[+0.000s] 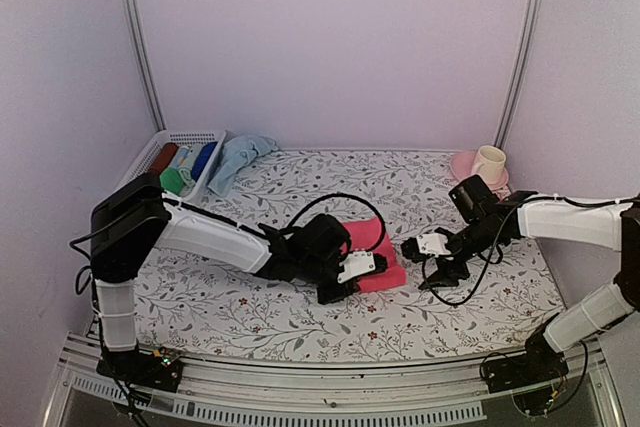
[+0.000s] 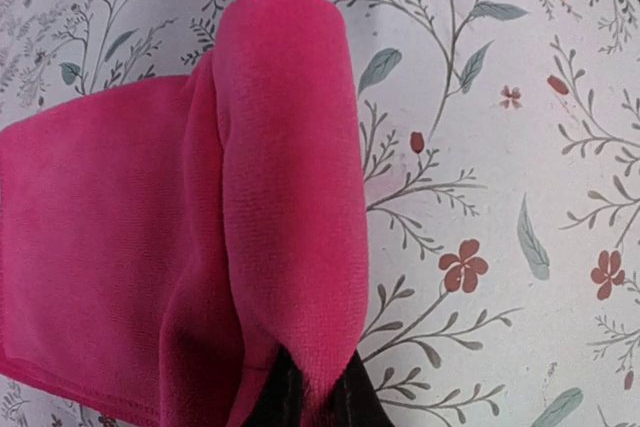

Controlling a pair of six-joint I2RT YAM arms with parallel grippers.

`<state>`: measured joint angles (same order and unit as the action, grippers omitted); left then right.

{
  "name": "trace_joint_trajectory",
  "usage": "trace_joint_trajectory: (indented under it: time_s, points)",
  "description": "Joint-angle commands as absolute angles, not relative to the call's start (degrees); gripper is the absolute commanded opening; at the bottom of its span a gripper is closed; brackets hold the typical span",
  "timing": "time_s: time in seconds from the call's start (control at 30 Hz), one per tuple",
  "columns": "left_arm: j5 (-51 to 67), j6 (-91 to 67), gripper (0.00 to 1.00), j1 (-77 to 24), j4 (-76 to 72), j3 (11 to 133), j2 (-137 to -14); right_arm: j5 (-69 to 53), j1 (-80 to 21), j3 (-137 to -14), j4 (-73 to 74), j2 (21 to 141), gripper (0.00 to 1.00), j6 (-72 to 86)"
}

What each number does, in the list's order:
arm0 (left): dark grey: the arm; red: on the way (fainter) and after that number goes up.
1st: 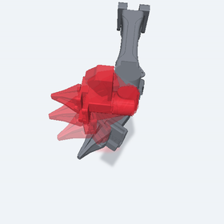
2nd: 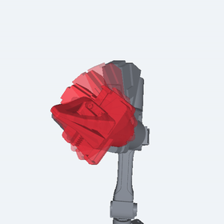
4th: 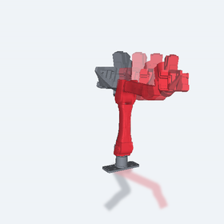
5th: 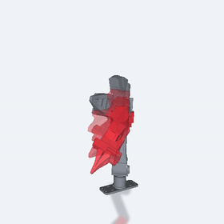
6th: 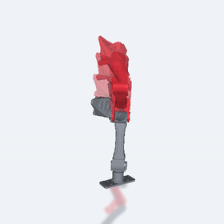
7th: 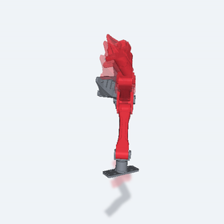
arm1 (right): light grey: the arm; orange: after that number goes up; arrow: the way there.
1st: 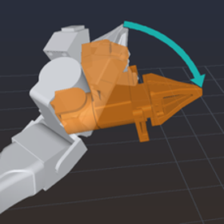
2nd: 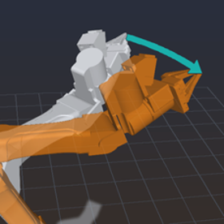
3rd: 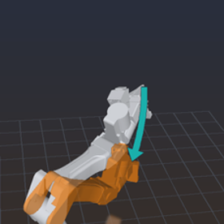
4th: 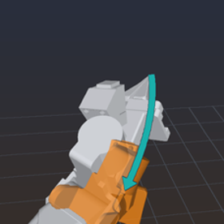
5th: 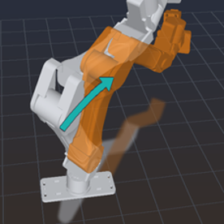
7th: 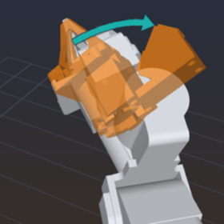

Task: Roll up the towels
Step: Roll the towel at the center of the board.

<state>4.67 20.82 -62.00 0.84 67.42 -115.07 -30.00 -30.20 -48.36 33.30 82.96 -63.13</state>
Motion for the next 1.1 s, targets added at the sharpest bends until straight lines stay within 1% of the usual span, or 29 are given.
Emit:
trace_joint_trajectory:
  time_s: [0.0, 0.07, 0.17, 0.23, 0.33, 0.4, 0.47, 0.67, 0.7, 0.83, 1.07]
  points:
    - [13.53, 16.56, 0.0, -60.5, 12.52, 71.1, -118.51, -29.56, -30.12, -40.64, 19.69, 73.99, 0.69, -67.25]
    - [15.9, 15.79, 0.0, -59.93, 15.37, 73.61, -119.78, -30.92, -30.61, -37.59, 15.14, 70.41, 0.73, -68.63]
    - [18.4, 14.74, 0.01, -58.8, 17.37, 75.63, -121.31, -30.03, -34.12, -33.97, 9.51, 67.3, 0.77, -70.07]
    - [19.49, 13.99, 0.01, -58.07, 17.89, 76.41, -122.11, -27.84, -37.21, -32.0, 6.1, 67.89, 0.77, -70.29]
    - [21.61, 13.15, 0.01, -56.81, 18.72, 77.51, -123.38, -22.37, -42.12, -30.72, 0.68, 72.07, 0.75, -69.32]
    - [23.29, 12.95, 0.01, -55.86, 19.0, 78.01, -124.25, -17.39, -44.81, -30.98, -3.37, 75.88, 0.72, -66.95]
    - [24.5, 12.53, 0.01, -54.89, 19.03, 78.36, -124.87, -13.2, -46.71, -32.26, -5.89, 79.43, 0.66, -64.91]
    - [27.33, 12.61, 0.02, -53.35, 19.76, 79.6, -126.09, -4.06, -49.21, -33.28, -14.66, 86.84, 0.61, -63.63]
    - [27.81, 12.58, 0.02, -53.1, 19.77, 79.69, -126.19, -2.99, -49.55, -33.37, -15.91, 87.81, 0.6, -63.71]
    - [29.12, 12.46, 0.02, -52.36, 20.3, 79.98, -126.55, -0.76, -50.29, -33.6, -16.61, 90.1, 0.51, -63.94]
    - [30.82, 12.65, 0.03, -51.78, 20.72, 79.95, -126.57, 1.34, -50.64, -34.19, -16.72, 92.9, 0.39, -64.1]
